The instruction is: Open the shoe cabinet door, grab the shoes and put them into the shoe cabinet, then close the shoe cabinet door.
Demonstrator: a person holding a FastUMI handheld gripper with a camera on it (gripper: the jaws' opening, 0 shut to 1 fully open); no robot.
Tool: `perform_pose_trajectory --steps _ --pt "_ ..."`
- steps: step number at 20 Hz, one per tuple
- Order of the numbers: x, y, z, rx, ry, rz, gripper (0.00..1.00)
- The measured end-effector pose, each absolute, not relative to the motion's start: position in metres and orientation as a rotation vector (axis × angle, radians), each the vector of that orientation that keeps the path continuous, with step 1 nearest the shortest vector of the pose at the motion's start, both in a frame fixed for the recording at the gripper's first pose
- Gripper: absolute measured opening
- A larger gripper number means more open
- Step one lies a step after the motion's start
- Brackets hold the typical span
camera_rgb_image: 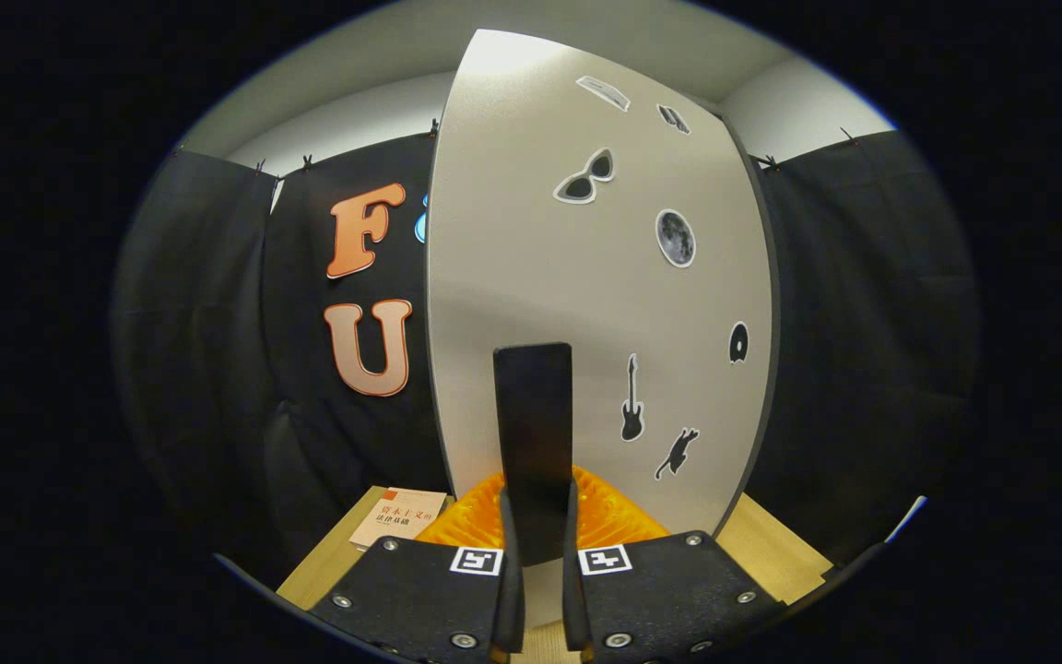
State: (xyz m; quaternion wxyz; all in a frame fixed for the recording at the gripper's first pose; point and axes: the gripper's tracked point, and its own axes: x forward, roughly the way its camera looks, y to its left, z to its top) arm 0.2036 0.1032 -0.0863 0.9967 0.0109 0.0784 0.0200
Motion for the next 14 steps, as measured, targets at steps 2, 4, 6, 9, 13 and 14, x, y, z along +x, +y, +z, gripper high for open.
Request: perform_pose_trajectory --steps 2,4,6,9,13,14 --pt "0.192 0.093 -0.087 0.022 0.160 0.059 0.16" --pt "0.181 0.082 -0.084 0.016 0.157 0.080 0.16" --pt "0.169 0.068 -0.085 0.026 0.168 0.099 0.16" --pt "0.149 0.041 -0.083 0.041 0.159 0.116 0.16" --pt "0.135 0.015 -0.084 0.042 0.150 0.151 0.15" --pt "0.130 0.006 -0.083 0.044 0.149 0.158 0.16"
